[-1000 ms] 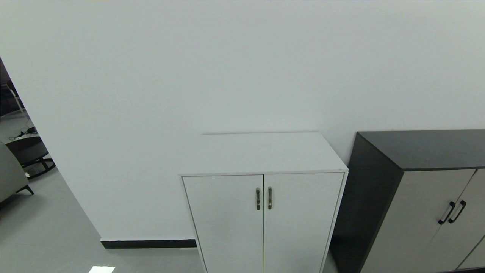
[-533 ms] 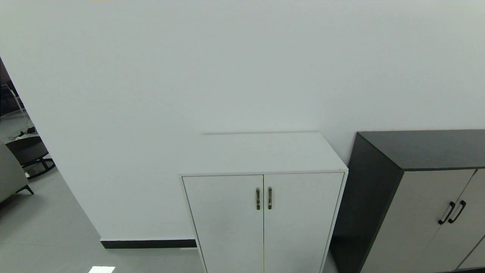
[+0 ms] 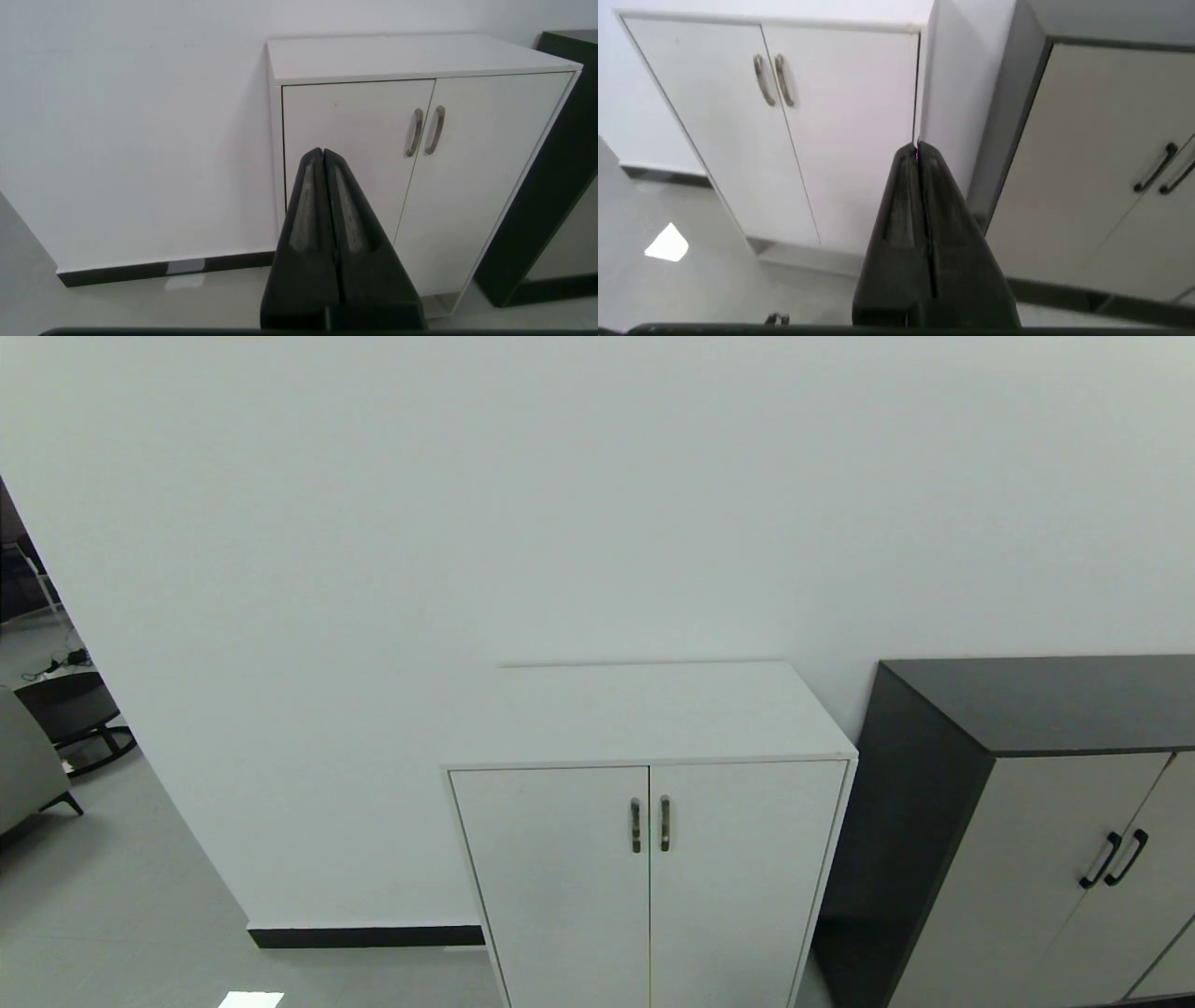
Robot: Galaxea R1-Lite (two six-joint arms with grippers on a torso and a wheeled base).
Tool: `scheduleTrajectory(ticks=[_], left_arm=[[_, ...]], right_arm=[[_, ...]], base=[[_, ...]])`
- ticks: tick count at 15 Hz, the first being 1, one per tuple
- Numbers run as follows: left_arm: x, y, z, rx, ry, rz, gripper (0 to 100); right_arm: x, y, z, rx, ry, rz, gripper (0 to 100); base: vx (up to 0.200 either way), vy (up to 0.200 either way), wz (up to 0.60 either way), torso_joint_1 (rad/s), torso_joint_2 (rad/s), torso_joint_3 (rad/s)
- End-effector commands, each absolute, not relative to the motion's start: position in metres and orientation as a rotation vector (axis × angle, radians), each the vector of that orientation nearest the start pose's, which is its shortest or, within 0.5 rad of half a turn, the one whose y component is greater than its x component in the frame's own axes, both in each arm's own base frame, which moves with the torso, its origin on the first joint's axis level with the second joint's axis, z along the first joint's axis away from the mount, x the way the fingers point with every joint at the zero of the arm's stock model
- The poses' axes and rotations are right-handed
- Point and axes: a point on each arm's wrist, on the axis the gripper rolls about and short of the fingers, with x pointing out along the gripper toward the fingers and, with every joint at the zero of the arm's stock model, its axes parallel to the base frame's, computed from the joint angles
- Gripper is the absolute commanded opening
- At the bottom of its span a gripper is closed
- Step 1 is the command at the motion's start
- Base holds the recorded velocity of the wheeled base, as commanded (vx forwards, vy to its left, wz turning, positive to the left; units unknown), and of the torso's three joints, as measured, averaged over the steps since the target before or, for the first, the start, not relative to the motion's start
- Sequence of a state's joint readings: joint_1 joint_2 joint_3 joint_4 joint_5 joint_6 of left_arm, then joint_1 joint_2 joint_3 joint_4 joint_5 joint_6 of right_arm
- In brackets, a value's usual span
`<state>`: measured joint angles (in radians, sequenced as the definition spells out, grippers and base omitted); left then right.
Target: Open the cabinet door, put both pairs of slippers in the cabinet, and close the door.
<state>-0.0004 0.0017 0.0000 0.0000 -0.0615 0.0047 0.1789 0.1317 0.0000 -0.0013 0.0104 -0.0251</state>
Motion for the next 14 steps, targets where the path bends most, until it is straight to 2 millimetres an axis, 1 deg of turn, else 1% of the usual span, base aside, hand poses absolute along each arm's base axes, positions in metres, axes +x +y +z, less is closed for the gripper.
scheduleTrajectory(ticks=[1,3,4,8,10,14], left_arm=[[-0.0226,-0.0014,0.0755,0.005,0.003,-0.061,0],[-0.0226,-0.0013,0.0755,0.003,0.003,-0.063,0],[-0.0226,-0.0013,0.0755,0.005,0.003,-0.063,0],[-0.0226,-0.0013,0.0755,0.003,0.003,-0.063,0],[-0.0226,-0.0013,0.0755,0.003,0.003,-0.063,0],[-0.0226,-0.0014,0.0755,0.003,0.003,-0.061,0]], right_arm=[[-0.0147,-0.0024,0.0776,-0.036,0.098,0.191,0],[-0.0127,-0.0020,0.0786,-0.041,0.123,0.178,0],[-0.0145,-0.0012,0.0776,-0.034,0.104,0.101,0],[-0.0152,-0.0013,0.0780,-0.032,0.095,0.099,0],[-0.0160,-0.0004,0.0774,-0.027,0.087,0.032,0],[-0.0223,0.0000,0.0758,-0.018,0.005,0.008,0]], base=[[0.000,0.000,0.00,0.000,0.00,0.000],[0.000,0.000,0.00,0.000,0.00,0.000],[0.000,0.000,0.00,0.000,0.00,0.000],[0.000,0.000,0.00,0.000,0.00,0.000],[0.000,0.000,0.00,0.000,0.00,0.000],[0.000,0.000,0.00,0.000,0.00,0.000]])
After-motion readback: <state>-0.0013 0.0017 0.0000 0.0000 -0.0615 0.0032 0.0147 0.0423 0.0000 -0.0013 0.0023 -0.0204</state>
